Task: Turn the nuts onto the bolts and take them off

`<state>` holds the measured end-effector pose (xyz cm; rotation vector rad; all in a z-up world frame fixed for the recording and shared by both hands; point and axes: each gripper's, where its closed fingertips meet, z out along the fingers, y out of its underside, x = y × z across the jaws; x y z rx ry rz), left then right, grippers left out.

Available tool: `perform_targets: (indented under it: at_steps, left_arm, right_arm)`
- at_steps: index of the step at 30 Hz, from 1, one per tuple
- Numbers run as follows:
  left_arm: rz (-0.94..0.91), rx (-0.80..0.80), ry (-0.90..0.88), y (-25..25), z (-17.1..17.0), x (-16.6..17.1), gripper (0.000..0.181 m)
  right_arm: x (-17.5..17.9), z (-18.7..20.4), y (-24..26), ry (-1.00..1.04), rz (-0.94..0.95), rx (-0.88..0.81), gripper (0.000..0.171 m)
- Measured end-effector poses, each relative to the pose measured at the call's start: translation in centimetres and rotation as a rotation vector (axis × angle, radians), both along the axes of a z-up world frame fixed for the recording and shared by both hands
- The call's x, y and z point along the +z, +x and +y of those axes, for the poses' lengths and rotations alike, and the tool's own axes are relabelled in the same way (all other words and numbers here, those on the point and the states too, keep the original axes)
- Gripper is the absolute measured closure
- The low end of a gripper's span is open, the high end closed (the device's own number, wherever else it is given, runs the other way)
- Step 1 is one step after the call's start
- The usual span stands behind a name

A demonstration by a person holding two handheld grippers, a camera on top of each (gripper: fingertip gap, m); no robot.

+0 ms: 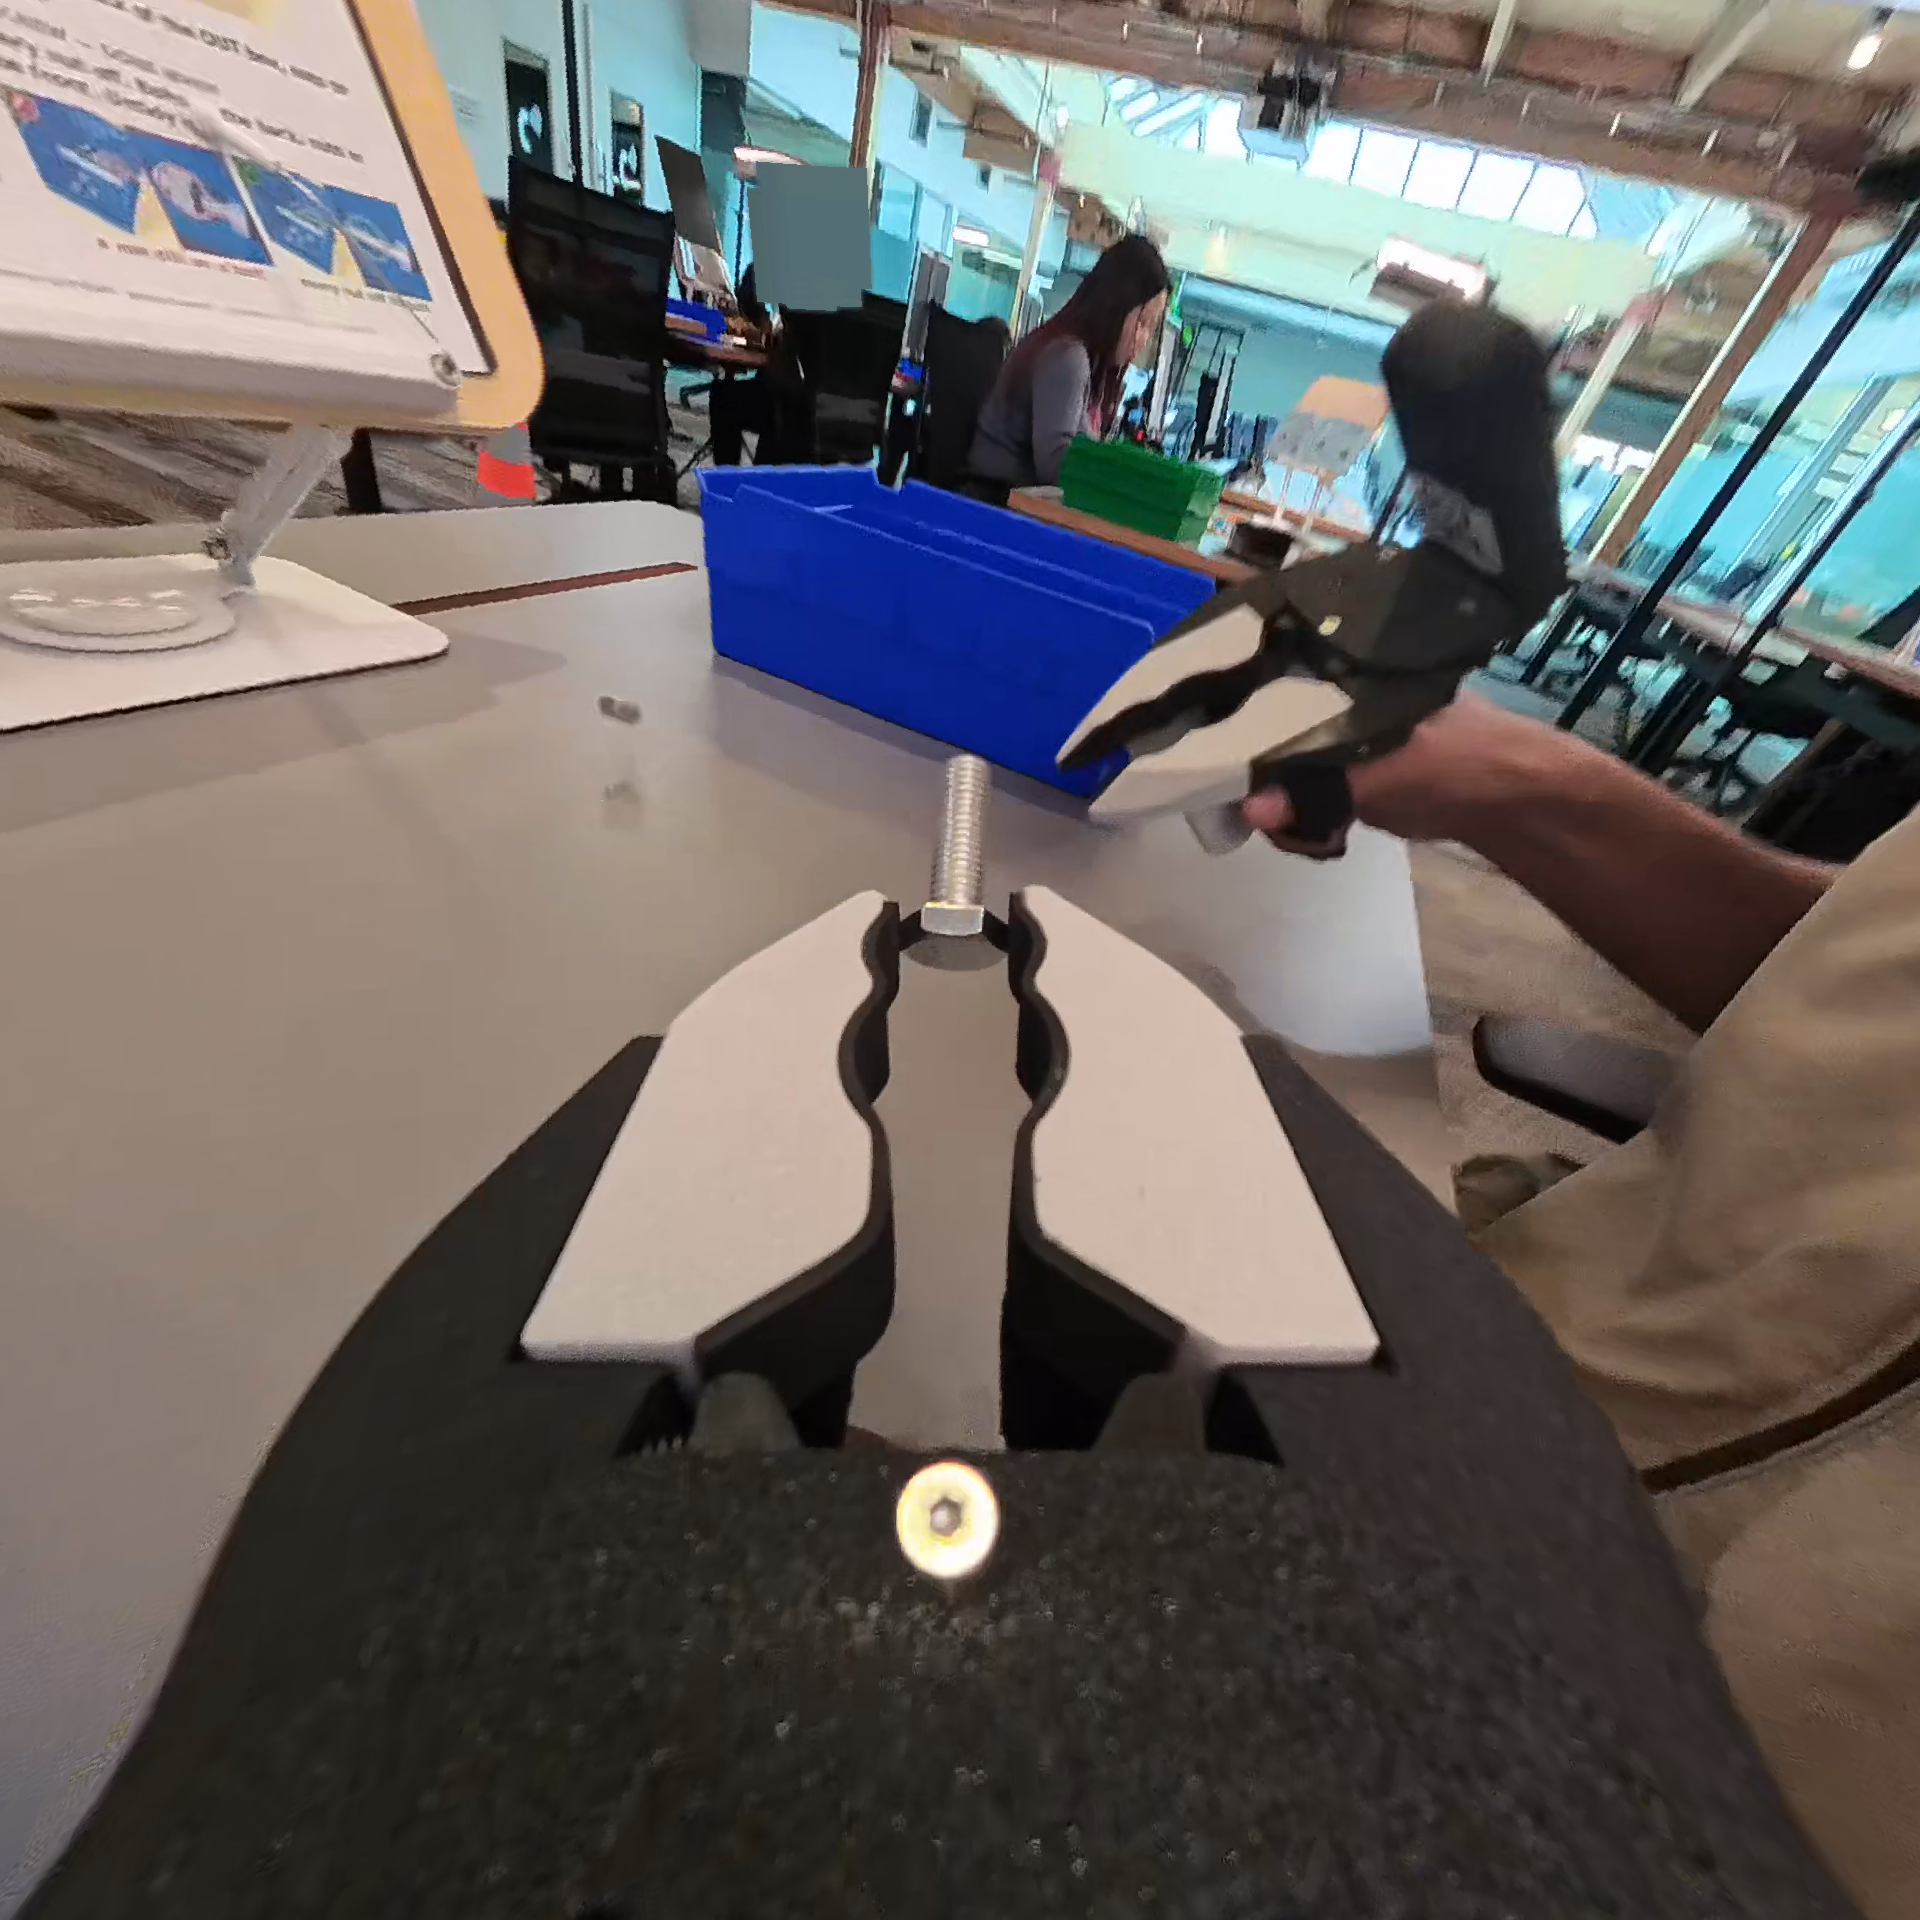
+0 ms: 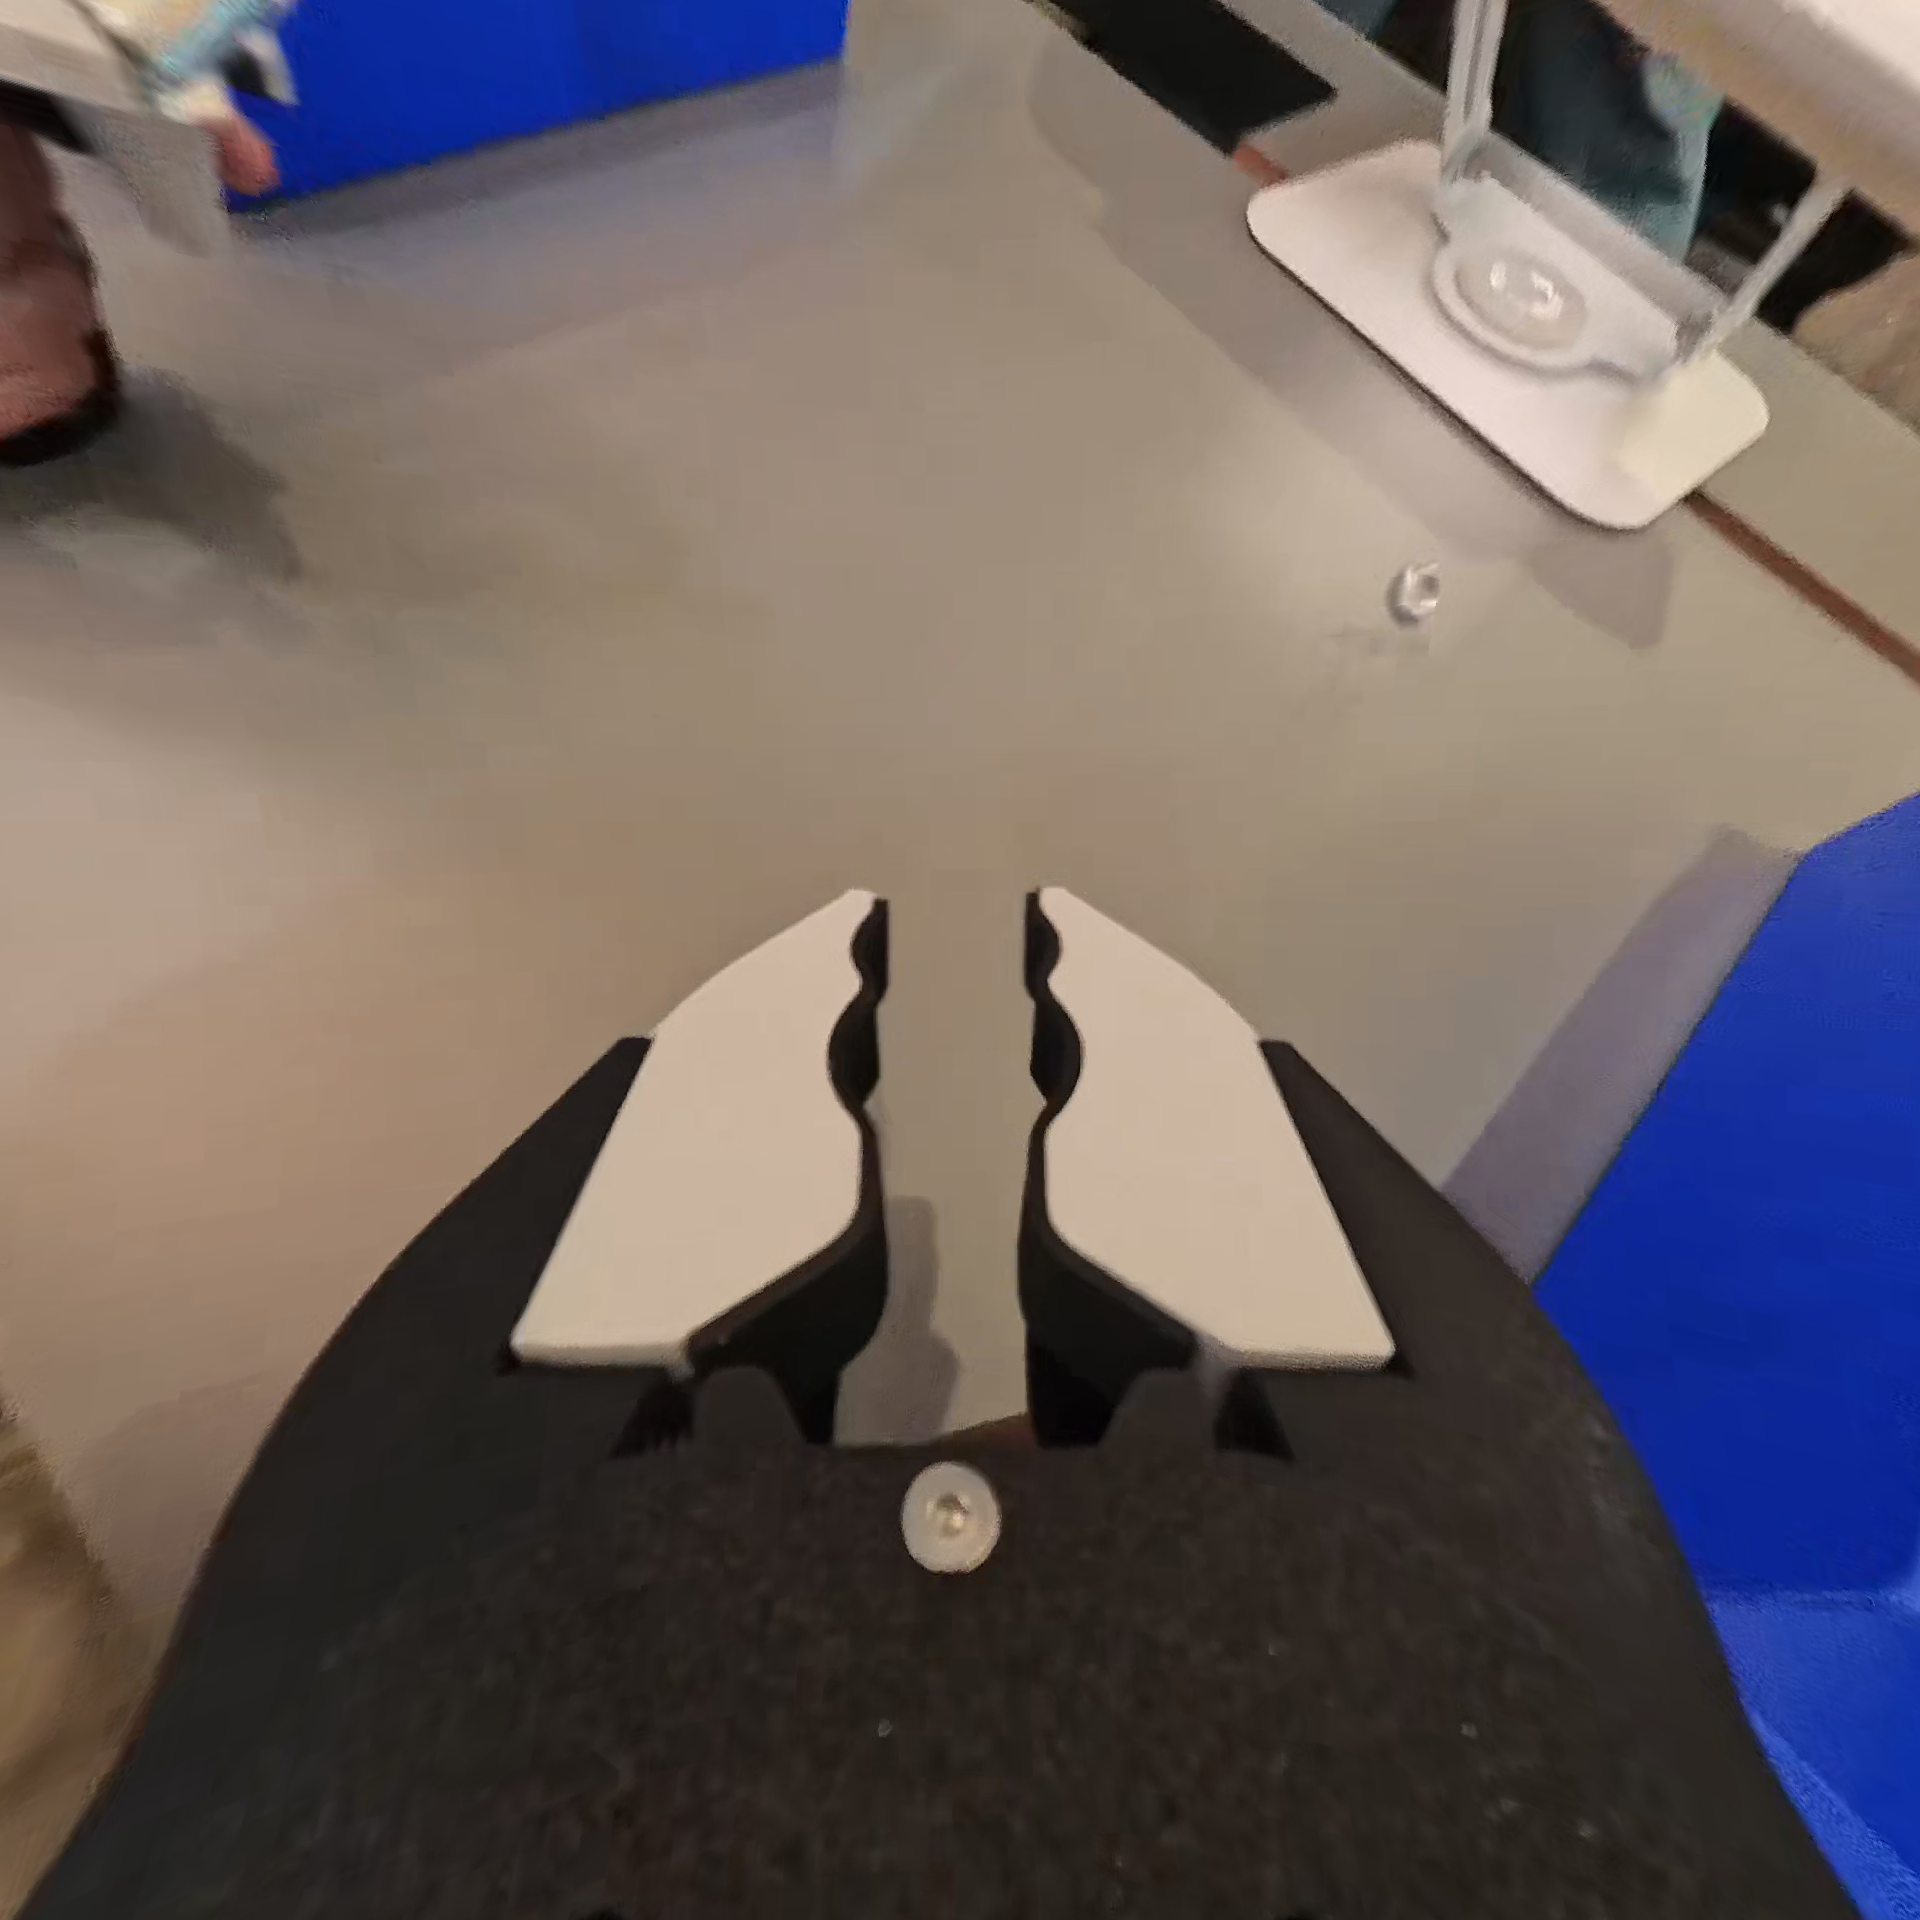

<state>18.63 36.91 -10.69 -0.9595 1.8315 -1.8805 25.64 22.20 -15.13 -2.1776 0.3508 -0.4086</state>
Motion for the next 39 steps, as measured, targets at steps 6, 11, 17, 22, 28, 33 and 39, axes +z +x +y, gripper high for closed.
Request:
perform_targets:
  at_steps: [6, 11, 17, 22, 28, 33, 39]
  left_arm:
    - [-0.031, 0.033, -0.027, 0.3, 1.1, 0.5, 0.162]
    - [-0.029, 0.036, -0.043, 0.2, 1.3, 0.2, 0.162]
    - [-0.048, 0.017, -0.025, 0.1, 0.7, 0.2, 0.162]
    - [-0.053, 0.003, -0.022, 0.0, 0.4, 0.2, 0.162]
    - [-0.050, -0.019, -0.011, -0.1, 0.0, 0.1, 0.162]
    - [-0.051, -0.028, 0.004, -0.2, -0.3, 0.0, 0.162]
    - [-0.045, -0.039, -0.005, -0.2, -0.3, 0.0, 0.162]
  right_arm:
    - [-0.6, 1.8, 4.7, 0.068, 0.048, -0.148, 0.131]
    - [-0.2, 2.6, 10.9, 0.037, -0.014, -0.273, 0.128]
    - [-1.3, 2.6, 19.4, -0.060, -0.034, -0.419, 0.125]
    - [-2.6, 1.7, 24.1, -0.111, -0.009, -0.514, 0.125]
    - [-5.8, 1.6, 25.7, -0.176, 0.137, -0.524, 0.123]
    - [-6.5, 2.1, 25.7, -0.120, 0.192, -0.511, 0.143]
    - [-5.9, 3.3, 23.5, -0.100, 0.195, -0.412, 0.137]
